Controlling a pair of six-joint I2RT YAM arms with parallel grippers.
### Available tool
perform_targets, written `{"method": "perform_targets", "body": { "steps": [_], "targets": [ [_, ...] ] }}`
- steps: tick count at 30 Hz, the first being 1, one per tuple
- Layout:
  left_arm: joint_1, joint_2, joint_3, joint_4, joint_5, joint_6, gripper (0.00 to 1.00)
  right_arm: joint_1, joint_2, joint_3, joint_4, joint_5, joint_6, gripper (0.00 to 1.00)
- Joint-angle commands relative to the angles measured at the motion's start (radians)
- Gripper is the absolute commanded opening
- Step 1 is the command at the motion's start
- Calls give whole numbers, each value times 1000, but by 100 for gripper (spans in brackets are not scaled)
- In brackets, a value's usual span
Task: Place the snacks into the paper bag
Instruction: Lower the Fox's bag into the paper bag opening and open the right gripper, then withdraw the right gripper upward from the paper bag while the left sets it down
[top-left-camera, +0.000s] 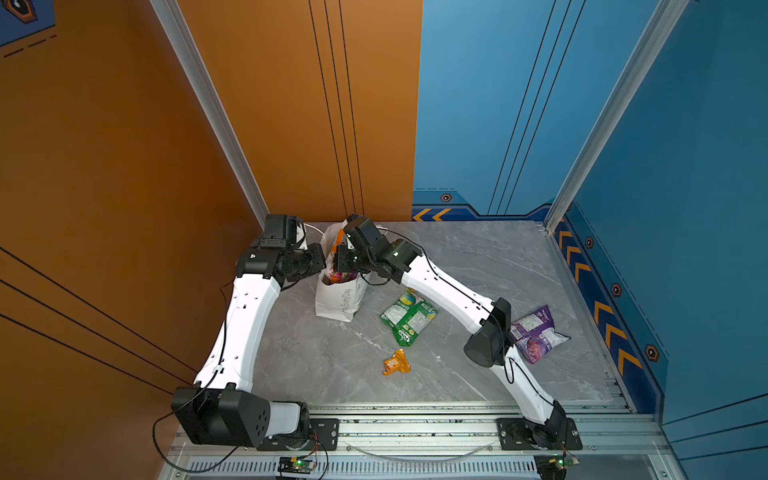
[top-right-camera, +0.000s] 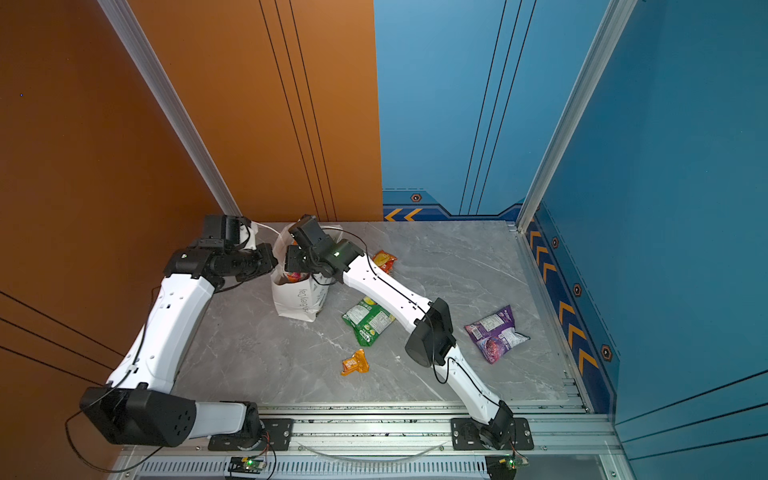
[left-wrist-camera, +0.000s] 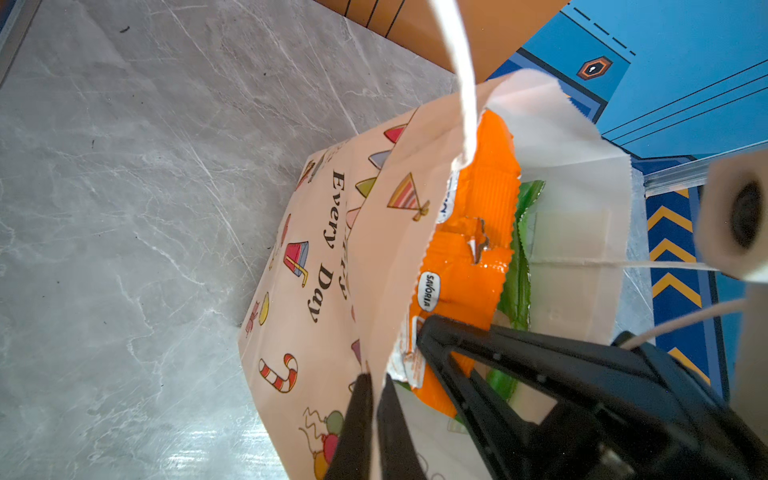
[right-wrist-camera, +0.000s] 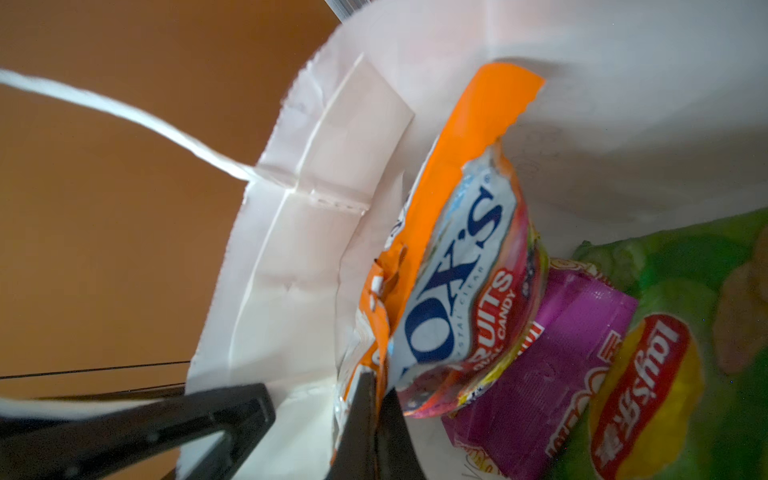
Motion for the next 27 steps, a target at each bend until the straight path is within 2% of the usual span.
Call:
{"method": "perform_targets", "body": {
  "steps": [1, 3, 5, 8, 16, 27],
  "targets": [
    [-8, -32, -7, 47, 16, 7, 0, -10, 0, 35, -13, -31, -3, 6],
    [-8, -32, -11, 46, 6, 8, 0, -24, -25, 35, -17, -28, 6, 25],
    [-6, -33, -15, 47, 3, 8, 0, -26, -58, 35, -28, 2, -7, 39],
    [-5, -31, -21, 47, -2, 9, 0, -26, -104, 35, -52, 33, -20, 49],
    [-5, -30, -27, 47, -4, 7, 0, -11, -188, 34, -171, 149, -66, 53],
    [-12, -37, -35, 60, 8, 7, 0, 29, -212, 17, -358, 529, -131, 53]
  ]
}}
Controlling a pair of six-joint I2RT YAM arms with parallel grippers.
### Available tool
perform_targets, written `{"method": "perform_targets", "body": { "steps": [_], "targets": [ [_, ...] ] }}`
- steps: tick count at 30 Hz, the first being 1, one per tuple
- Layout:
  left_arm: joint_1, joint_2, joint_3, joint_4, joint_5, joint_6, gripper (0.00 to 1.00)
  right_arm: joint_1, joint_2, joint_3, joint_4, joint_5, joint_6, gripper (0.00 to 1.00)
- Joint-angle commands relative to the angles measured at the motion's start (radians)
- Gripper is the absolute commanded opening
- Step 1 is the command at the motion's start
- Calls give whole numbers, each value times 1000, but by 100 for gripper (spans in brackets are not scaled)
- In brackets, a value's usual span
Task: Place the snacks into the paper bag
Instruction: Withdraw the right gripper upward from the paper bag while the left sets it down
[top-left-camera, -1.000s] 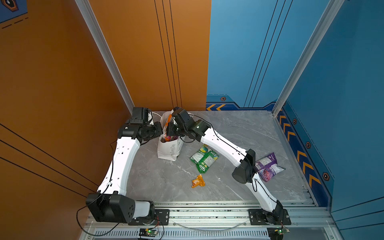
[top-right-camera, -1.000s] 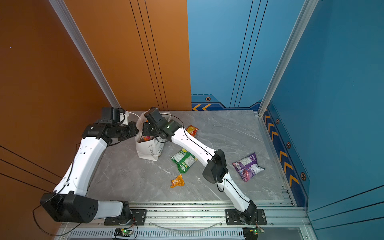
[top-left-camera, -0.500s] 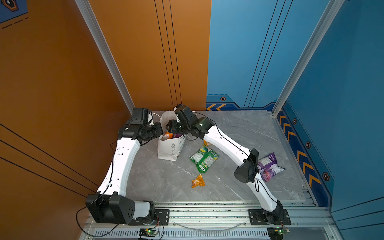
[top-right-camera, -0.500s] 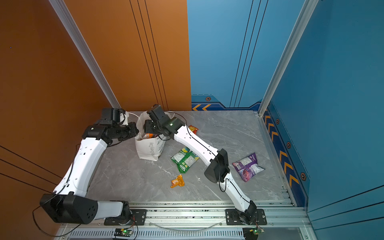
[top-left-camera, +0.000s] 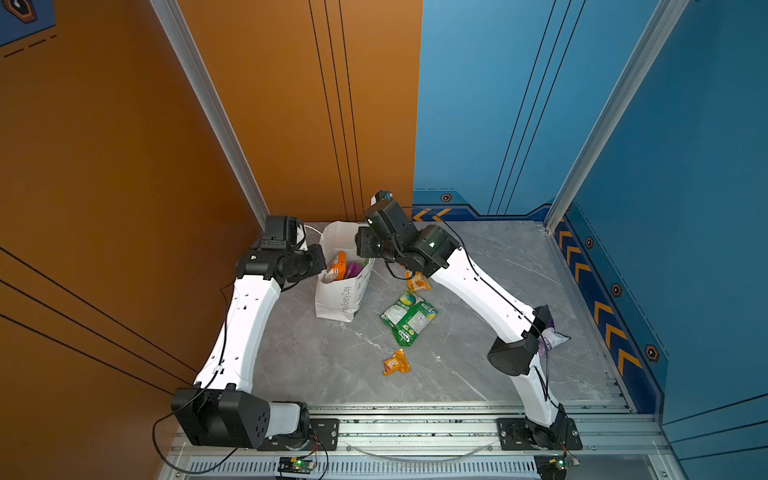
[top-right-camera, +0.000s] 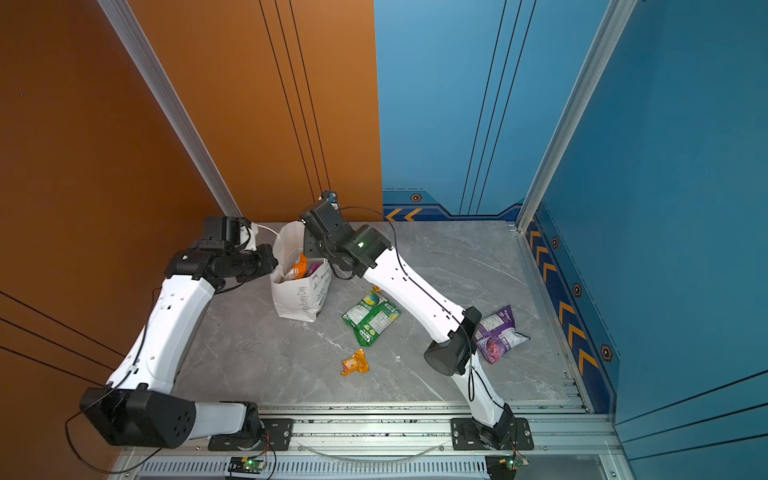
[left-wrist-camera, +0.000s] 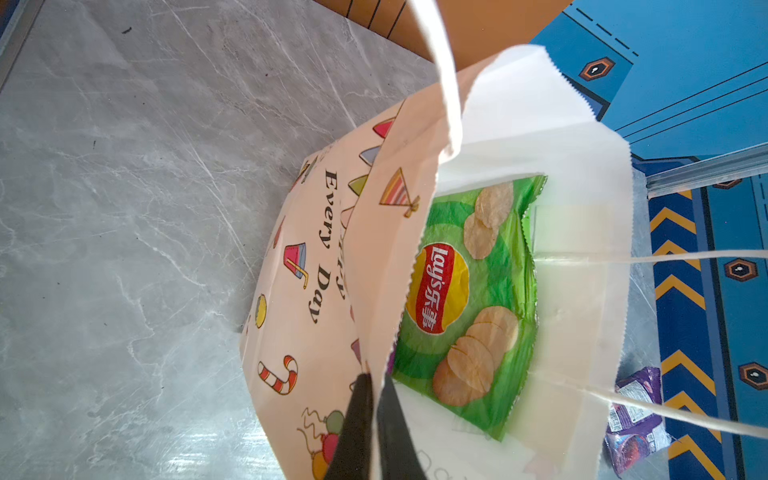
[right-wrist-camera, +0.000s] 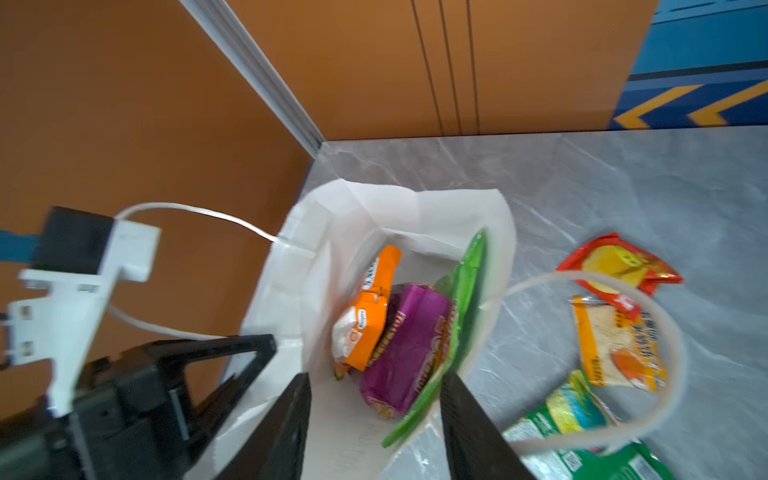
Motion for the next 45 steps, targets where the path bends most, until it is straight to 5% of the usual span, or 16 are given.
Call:
{"method": "perform_targets", "body": {
  "steps": [1, 8, 16, 25, 33, 45],
  "targets": [
    [-13, -30, -17, 42, 13, 7, 0, 12, 8, -8, -105, 167, -42, 53],
    [-17, -34, -27, 47, 12, 8, 0, 19, 32, -37, -177, 230, -15, 67],
    [-20, -54, -50, 93, 69, 4, 0, -5, 97, -38, -122, 20, 27, 68],
    [-20, -56, -50, 93, 83, 7, 0, -19, 114, -38, -111, 10, 27, 45],
    [-77, -55, -23, 83, 60, 1, 0, -17, 82, -38, -134, 12, 4, 1],
    [-225, -32, 19, 64, -26, -32, 0, -32, -78, -159, -157, 76, -38, 0]
  ]
}}
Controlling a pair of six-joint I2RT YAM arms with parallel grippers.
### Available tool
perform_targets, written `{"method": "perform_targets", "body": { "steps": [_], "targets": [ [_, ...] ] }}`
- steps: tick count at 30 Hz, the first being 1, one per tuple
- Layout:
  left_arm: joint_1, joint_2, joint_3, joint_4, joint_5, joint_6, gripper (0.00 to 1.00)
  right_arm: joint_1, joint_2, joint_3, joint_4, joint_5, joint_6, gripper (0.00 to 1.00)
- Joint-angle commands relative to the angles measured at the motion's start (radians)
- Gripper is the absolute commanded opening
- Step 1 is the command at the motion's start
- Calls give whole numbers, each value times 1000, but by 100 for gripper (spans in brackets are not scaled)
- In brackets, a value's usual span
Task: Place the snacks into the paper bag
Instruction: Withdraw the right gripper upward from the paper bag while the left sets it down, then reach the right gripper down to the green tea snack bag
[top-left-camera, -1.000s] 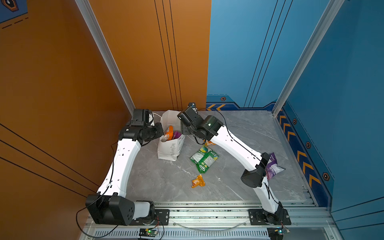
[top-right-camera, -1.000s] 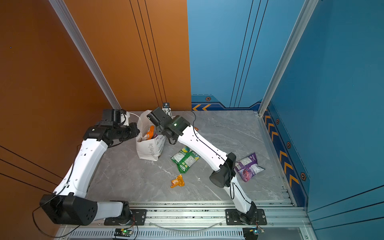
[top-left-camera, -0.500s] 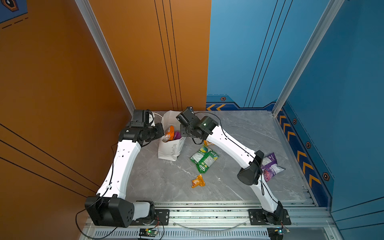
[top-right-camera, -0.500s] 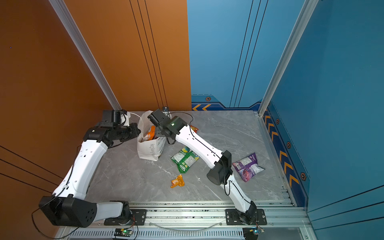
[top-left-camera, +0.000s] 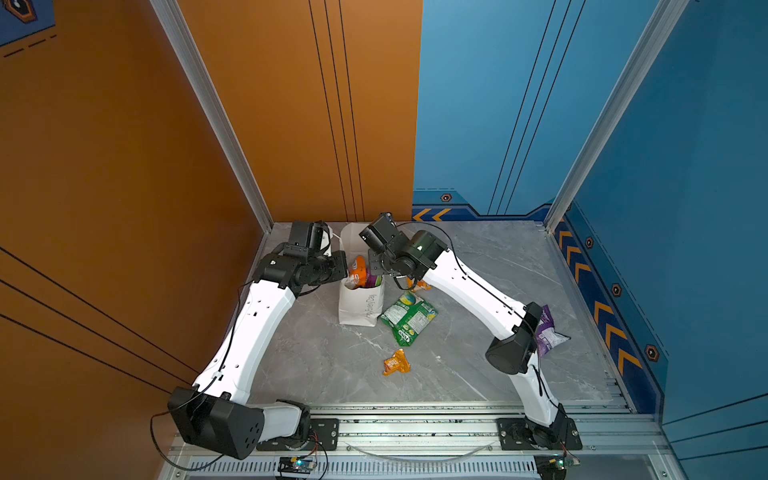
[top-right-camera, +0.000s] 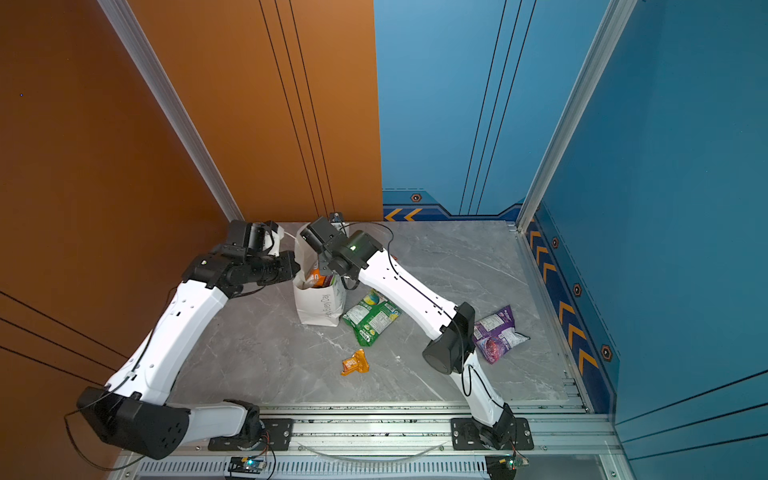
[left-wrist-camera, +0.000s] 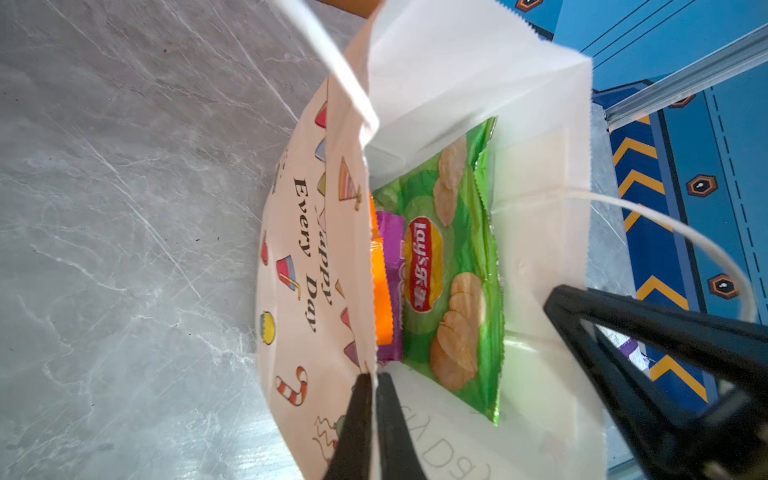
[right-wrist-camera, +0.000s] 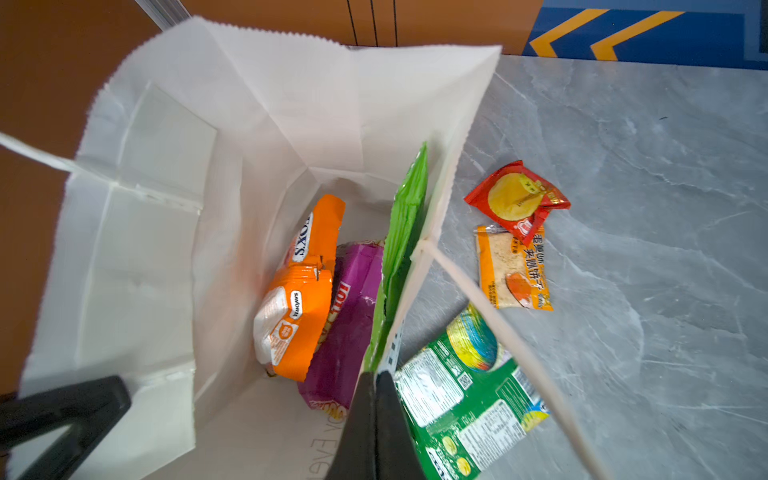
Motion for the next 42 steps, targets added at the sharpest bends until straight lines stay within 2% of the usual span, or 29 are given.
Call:
{"method": "perform_targets", "body": {
  "steps": [1, 8, 11, 16, 19, 21, 26, 31, 34, 38, 42],
  "targets": [
    [-29, -3, 47, 45, -8, -7, 0, -12, -101, -45, 0, 36, -18, 0],
    [-36, -6, 4, 60, -11, 34, 0, -11, -117, -105, 30, 16, -7, 0],
    [-31, -10, -9, 65, -15, 48, 0, -11, -118, -102, 42, 5, -11, 7],
    [-22, -16, -28, 82, -11, 55, 0, -6, -142, -102, 59, -6, -35, 39],
    [-12, -16, -37, 90, 0, 53, 0, 0, -167, -103, 64, -8, -56, 54],
    [-10, -11, -42, 94, 8, 52, 0, -1, -186, -104, 64, -15, -63, 62],
    [-8, -17, -54, 114, 29, 54, 0, 11, -239, -115, 93, -52, -124, 73],
    [-8, -18, -61, 128, 49, 69, 0, 43, -321, -156, 140, -64, -202, 77],
    [-8, -16, -62, 127, 54, 72, 0, 75, -407, -249, 207, -46, -279, 78],
    [-8, -18, -64, 130, 55, 83, 0, 112, -555, -442, 313, 16, -373, 78],
    [-8, -21, -70, 138, 58, 83, 0, 144, -746, -770, 479, 127, -469, 77]
  ]
}}
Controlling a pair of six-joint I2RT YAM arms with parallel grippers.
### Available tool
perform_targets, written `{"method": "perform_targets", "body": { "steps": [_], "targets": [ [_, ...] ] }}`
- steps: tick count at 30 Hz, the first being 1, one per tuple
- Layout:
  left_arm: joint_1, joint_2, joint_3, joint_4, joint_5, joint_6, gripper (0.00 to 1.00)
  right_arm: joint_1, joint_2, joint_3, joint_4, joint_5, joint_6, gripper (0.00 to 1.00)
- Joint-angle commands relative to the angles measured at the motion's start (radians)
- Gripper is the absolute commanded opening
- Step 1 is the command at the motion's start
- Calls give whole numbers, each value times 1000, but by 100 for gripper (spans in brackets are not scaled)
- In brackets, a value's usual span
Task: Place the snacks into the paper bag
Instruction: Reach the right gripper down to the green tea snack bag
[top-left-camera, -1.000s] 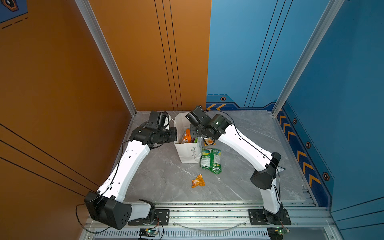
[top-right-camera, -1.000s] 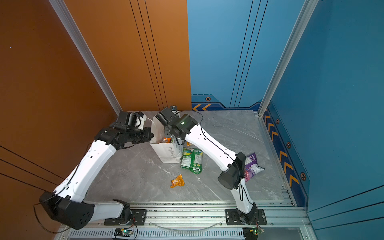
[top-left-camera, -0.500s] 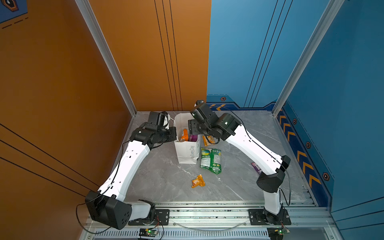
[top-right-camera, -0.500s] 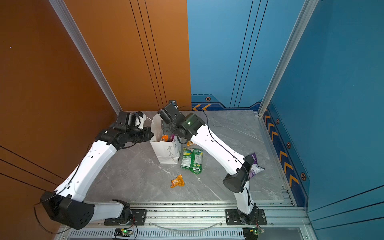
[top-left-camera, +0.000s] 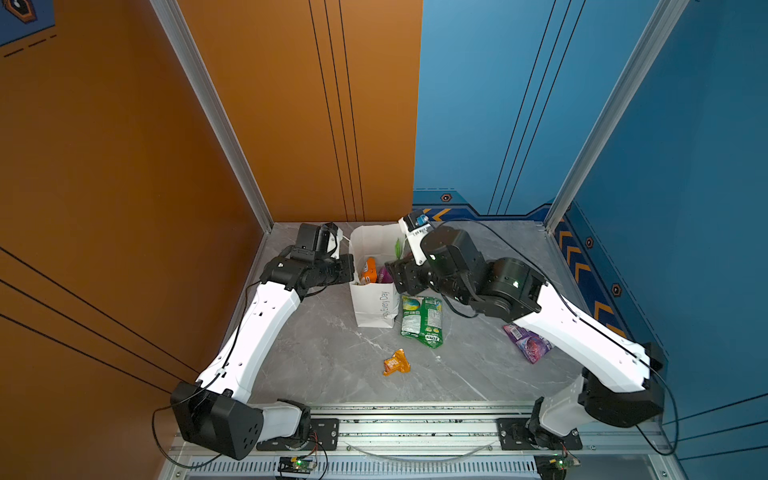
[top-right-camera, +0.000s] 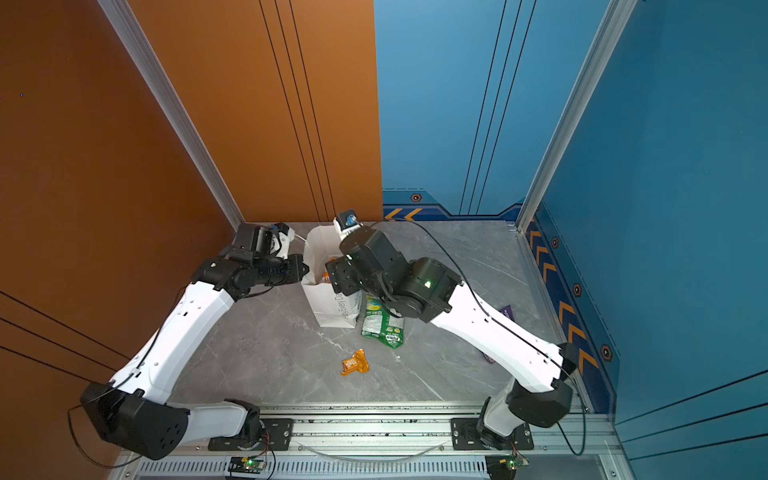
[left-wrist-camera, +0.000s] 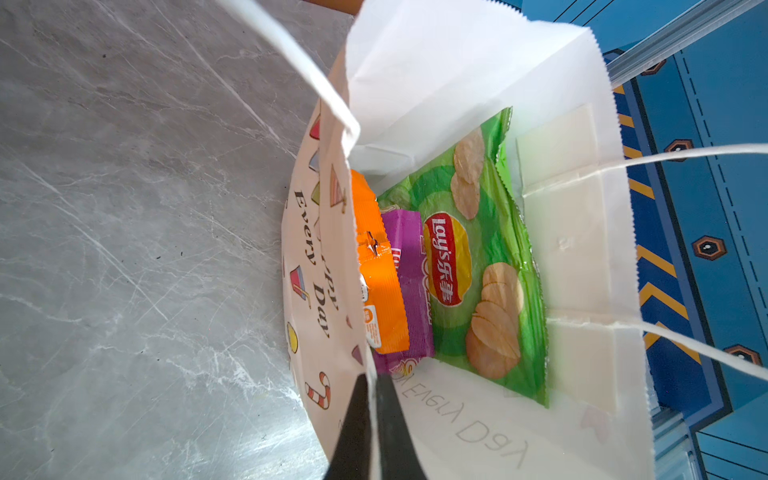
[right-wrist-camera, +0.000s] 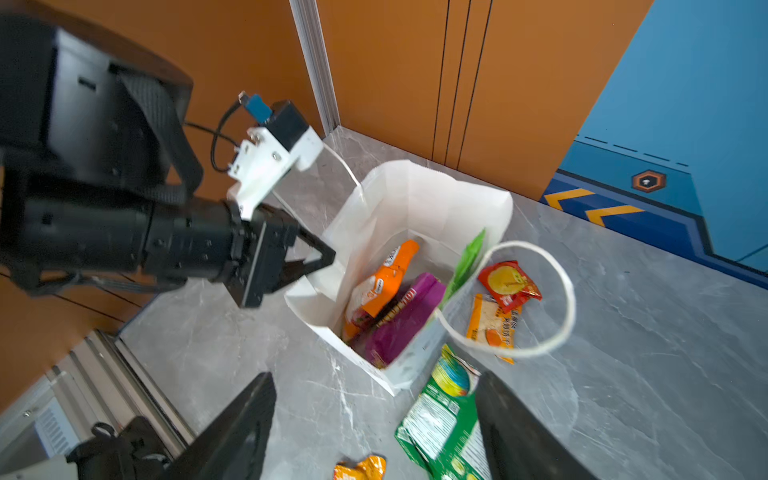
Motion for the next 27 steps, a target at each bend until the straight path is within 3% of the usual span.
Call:
{"method": "perform_targets", "body": {
  "steps": [1, 6, 12, 19, 27],
  "targets": [
    [9, -23, -16, 58, 11, 33, 0, 13, -135, -231, 170, 121, -131, 77],
    [8, -19, -20, 59, 3, 34, 0, 27, -325, -630, 323, 151, -234, 76],
    [19, -13, -25, 63, 2, 32, 0, 30, -362, -917, 415, 114, -214, 77],
    [23, -9, -30, 66, -15, 38, 0, 45, -231, -1076, 640, 56, -269, 78],
    [36, -7, -33, 66, -14, 36, 0, 76, -49, -1090, 753, 56, -355, 79]
  ]
}}
